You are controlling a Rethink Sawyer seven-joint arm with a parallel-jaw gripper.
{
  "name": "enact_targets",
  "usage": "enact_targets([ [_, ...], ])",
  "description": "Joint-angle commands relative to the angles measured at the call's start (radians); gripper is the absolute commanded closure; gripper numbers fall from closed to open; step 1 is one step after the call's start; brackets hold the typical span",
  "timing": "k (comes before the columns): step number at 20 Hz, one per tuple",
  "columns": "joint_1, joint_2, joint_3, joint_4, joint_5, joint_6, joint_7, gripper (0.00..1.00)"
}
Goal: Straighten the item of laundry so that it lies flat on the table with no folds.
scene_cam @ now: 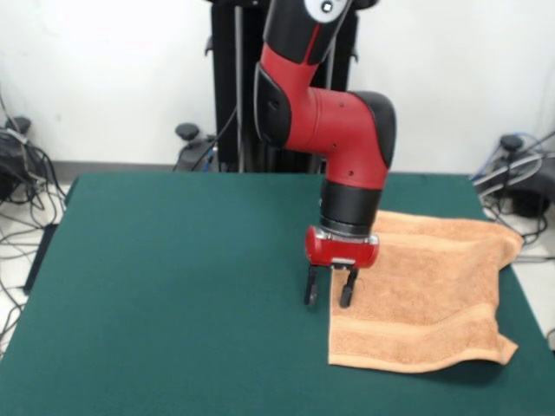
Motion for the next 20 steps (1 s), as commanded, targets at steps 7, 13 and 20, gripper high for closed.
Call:
enact_targets([
  [7,-0.167,0.185,0.312,-0.203,-0.183,0.073,0.128,0.0],
  [13,-0.219,0.194,0.376,-0.214,-0.258,0.081,0.147,0.0],
  [20,-0.222,0.204,0.388,-0.21,-0.256,0.071,0.159,0.0],
])
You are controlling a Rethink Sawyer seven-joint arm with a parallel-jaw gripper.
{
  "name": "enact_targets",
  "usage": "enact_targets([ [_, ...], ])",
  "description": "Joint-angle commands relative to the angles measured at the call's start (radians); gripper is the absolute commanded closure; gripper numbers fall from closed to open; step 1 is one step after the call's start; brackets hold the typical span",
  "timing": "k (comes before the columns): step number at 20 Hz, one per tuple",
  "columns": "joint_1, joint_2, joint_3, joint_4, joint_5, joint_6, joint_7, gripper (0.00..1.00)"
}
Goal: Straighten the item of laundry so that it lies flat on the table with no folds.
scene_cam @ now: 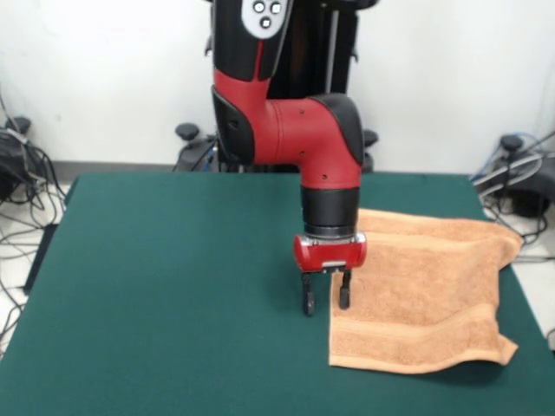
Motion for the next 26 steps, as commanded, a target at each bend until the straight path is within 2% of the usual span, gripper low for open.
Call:
enact_targets([
  [1,-0.02,0.237,0.236,-0.186,0.043,0.097,0.166,0.0],
  [13,0.031,0.222,0.229,-0.112,0.165,0.057,0.229,0.0],
  [26,0.071,0.21,0.215,-0.069,0.268,0.031,0.225,0.0],
])
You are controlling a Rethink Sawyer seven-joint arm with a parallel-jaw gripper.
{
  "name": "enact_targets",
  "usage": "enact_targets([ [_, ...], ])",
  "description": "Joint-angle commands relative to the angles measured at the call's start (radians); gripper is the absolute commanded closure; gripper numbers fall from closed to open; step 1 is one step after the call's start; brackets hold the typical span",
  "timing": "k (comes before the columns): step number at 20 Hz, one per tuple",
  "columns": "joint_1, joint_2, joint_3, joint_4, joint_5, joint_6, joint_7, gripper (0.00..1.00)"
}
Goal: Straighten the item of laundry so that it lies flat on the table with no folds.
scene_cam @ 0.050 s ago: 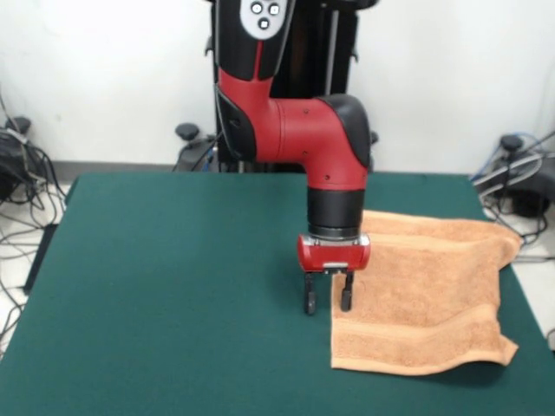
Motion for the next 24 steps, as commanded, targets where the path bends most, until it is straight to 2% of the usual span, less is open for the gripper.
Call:
enact_targets([
  [1,0.065,0.207,0.207,-0.1,0.142,0.043,0.224,0.0],
  [8,0.064,0.201,0.21,-0.092,0.153,0.046,0.217,0.0],
  [14,0.105,0.187,0.158,-0.08,0.202,0.058,0.198,0.0],
  [17,0.248,0.164,-0.018,-0.067,0.363,0.101,0.147,0.0],
  [20,0.323,0.153,-0.127,-0.059,0.42,0.167,0.101,0.0],
  [24,0.399,0.157,-0.231,-0.046,0.489,0.181,0.073,0.0],
])
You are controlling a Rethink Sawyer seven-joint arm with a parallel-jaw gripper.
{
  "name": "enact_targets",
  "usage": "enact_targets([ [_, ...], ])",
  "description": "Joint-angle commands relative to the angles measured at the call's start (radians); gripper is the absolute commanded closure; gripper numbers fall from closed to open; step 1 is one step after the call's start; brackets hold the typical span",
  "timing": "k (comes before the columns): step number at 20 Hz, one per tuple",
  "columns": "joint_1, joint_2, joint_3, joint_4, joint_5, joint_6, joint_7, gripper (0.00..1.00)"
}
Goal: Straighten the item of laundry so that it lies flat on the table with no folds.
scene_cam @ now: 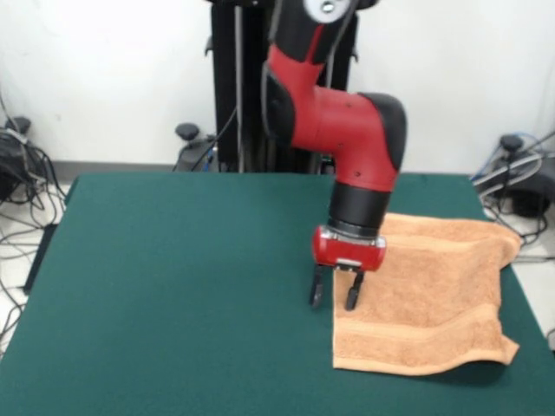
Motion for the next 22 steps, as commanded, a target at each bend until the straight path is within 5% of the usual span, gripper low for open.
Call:
enact_targets([
  [1,0.17,0.121,-0.075,-0.058,0.179,0.161,0.071,0.0],
  [22,0.146,0.147,-0.073,-0.093,0.152,0.161,0.083,0.0],
])
